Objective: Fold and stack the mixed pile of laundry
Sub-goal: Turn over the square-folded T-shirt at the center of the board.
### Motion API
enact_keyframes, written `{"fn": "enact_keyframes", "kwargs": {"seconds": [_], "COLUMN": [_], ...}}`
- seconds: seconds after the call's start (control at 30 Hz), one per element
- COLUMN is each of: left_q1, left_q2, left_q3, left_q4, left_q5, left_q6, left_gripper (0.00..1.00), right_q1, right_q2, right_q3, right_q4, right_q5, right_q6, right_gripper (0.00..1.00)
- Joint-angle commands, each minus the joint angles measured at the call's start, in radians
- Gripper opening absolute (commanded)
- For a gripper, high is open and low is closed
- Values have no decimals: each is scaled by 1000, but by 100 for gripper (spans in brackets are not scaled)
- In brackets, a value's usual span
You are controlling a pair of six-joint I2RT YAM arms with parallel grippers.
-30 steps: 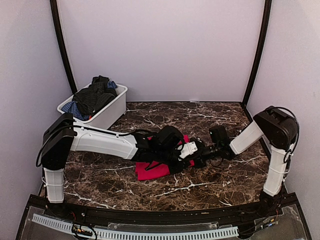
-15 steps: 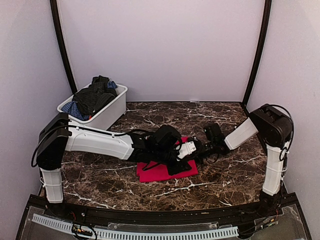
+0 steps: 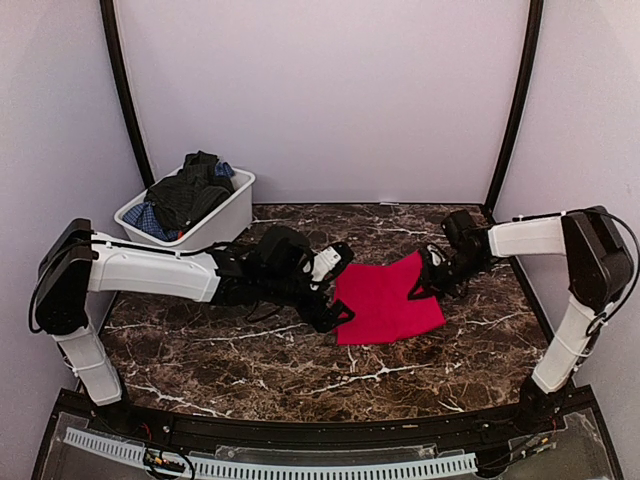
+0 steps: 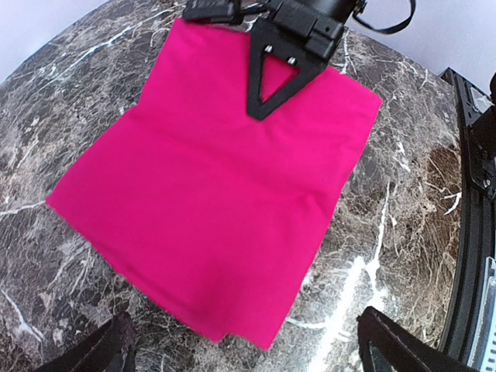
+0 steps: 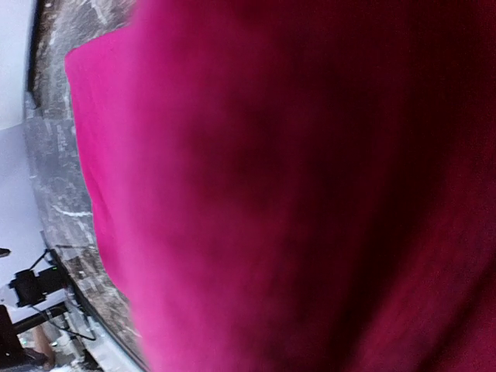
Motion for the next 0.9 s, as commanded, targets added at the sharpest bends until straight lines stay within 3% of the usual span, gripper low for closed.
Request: {"fn": "enact_keyframes", "kwargs": {"seconds": [0.0,0.33,0.5,0.67,0.87], "left_q1": [19,72,99,150,242], "left_q2": [-54,-147,-167,-196,-287], "left_q3": [-43,-104,-98,-95,-130], "left_q4": [26,-21,-87,-137,-172], "left_q5": [-7,-16,-55,-59,-24], "left_q6": [-58,-118,-146,-194,-278], "left_gripper": [99,99,99,99,99], "right_q1": [-48,-92,-92,-14,225], "right_q2": [-91,-168,-108,61,394], "right_q3": [131,487,705,789,844], "right_q4": [-363,-828,-1020,-1043,-1029], "right_q5": [276,997,1245,1310,1211], "right_q6": [-204,-215,-226,-255,-159], "right_gripper": [0,0,0,0,0]}}
